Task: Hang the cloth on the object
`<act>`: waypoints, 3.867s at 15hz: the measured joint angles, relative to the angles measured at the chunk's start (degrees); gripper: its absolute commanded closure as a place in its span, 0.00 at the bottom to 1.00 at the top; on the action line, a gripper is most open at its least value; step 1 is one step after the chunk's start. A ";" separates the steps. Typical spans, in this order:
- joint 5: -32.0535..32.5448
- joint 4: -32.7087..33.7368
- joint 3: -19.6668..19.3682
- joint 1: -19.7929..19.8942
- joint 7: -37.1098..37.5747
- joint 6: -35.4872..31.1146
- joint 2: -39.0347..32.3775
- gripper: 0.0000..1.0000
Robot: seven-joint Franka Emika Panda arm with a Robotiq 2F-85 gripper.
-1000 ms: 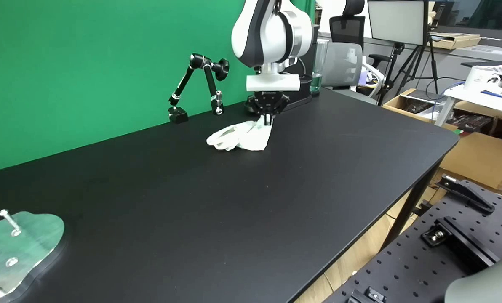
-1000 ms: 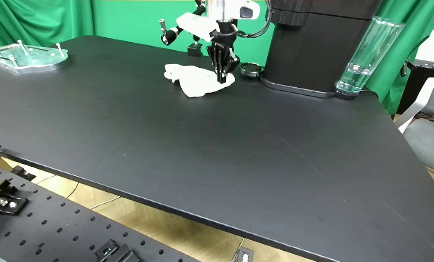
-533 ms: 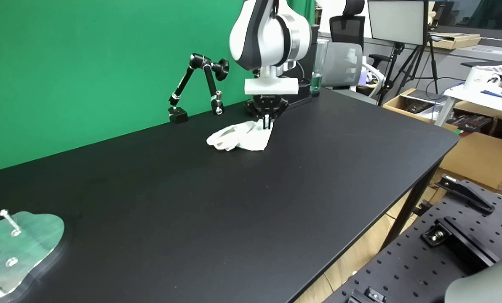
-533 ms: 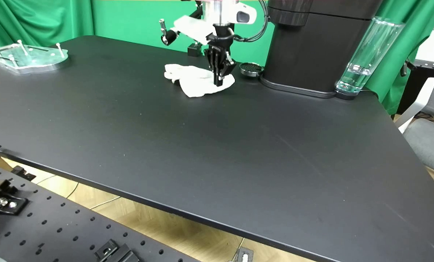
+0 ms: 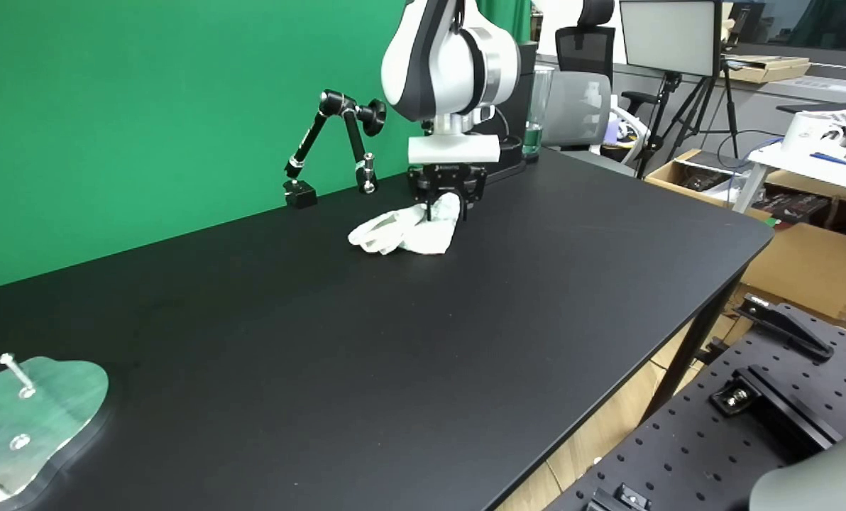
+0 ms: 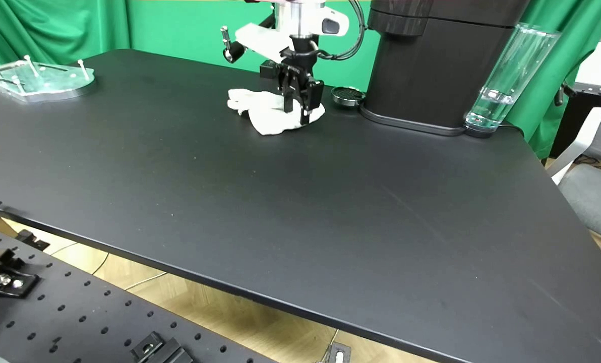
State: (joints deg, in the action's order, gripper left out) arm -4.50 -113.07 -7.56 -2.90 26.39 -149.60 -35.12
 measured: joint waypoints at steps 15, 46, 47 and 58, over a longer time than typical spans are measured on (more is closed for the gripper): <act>-0.06 0.64 -0.05 -0.40 0.03 0.69 -1.21 1.00; 3.30 5.96 12.74 -7.47 -9.60 15.75 12.84 1.00; 3.31 5.96 12.97 -7.57 -10.09 15.80 12.70 1.00; 3.39 6.04 13.26 -8.10 -11.90 16.39 12.69 1.00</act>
State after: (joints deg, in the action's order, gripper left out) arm -1.11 -107.03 5.70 -11.00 14.48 -133.21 -22.44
